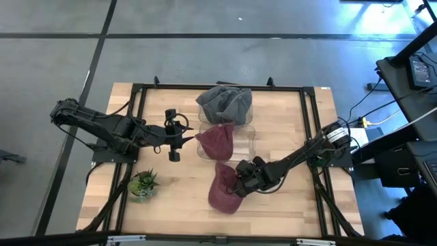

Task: Pick & Place hat
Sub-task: Put the red cap into the bottom transparent bin

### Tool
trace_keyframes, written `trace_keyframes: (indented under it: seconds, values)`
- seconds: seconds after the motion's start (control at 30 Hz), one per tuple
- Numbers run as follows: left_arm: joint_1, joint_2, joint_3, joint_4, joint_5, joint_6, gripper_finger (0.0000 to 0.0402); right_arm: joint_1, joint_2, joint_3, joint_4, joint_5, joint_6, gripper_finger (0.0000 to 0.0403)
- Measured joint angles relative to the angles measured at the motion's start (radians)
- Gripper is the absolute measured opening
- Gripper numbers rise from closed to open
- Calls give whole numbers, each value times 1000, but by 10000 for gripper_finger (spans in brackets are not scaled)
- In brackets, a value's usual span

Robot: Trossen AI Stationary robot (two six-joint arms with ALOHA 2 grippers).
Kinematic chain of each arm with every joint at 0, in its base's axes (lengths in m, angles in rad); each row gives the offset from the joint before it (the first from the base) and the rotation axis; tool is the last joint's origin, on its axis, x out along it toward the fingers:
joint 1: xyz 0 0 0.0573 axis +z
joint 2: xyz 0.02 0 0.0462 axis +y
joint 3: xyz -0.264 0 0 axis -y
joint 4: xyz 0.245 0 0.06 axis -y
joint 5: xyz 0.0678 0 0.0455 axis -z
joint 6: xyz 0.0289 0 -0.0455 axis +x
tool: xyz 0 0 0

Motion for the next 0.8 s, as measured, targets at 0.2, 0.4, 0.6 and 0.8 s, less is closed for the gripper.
trace_keyframes:
  seconds: [0.2,0.4,0.6,0.8]
  values:
    - [0,0,0,0,0,0,128,0,52,4,-5,-5,21,202]
    - [0,0,0,0,0,0,128,-1,67,5,-34,-28,2,152]
    - [0,0,0,0,0,-2,127,-1,69,5,-45,-38,-17,38]
    - [0,0,0,0,0,-2,128,-2,72,34,-86,-66,-52,21]
